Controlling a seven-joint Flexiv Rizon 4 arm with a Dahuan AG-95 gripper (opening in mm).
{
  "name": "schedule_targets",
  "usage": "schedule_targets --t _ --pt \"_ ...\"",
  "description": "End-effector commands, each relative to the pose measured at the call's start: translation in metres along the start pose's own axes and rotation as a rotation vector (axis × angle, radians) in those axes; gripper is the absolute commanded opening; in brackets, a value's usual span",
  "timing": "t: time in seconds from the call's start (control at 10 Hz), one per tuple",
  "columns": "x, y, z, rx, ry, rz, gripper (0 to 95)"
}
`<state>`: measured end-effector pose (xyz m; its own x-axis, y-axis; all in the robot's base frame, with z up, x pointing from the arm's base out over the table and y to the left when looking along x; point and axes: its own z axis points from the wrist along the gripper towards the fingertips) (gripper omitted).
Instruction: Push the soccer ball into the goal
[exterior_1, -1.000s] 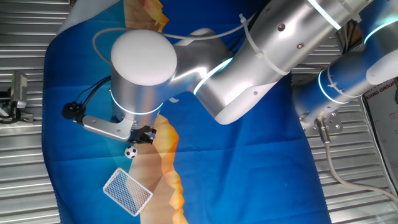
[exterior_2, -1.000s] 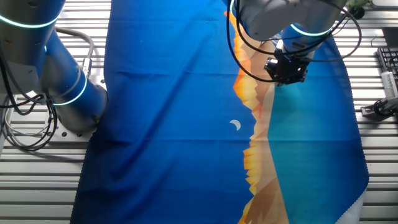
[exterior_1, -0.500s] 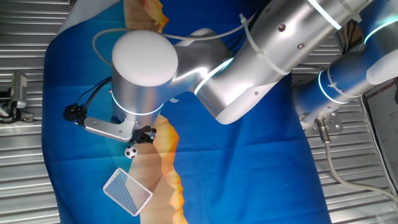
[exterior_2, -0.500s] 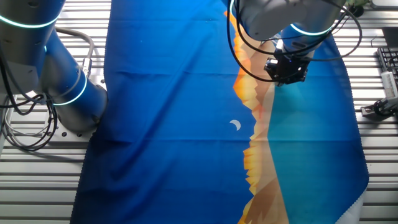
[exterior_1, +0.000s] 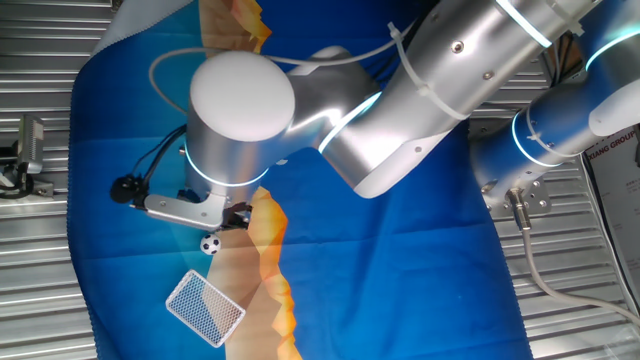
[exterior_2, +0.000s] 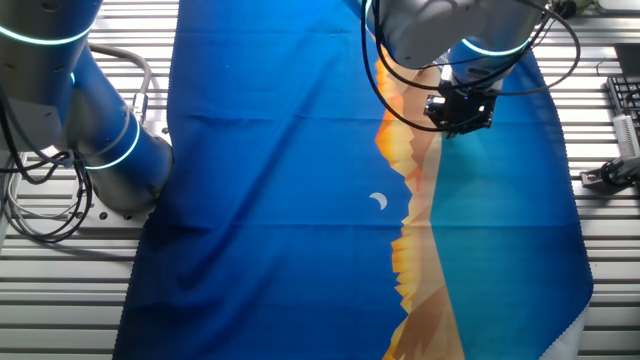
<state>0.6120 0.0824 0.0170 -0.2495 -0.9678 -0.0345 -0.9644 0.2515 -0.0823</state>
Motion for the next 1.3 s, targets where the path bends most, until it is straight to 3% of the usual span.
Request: schedule_targets --t 0.1,0.9,1.3 --pt "0.000 0.000 0.000 0.018 0.001 -0.045 0.0" --pt "-0.002 -0.001 0.003 0.028 0.006 -0.055 0.0" --pt "-0.025 -0.008 0.001 0.025 0.049 0.004 0.0"
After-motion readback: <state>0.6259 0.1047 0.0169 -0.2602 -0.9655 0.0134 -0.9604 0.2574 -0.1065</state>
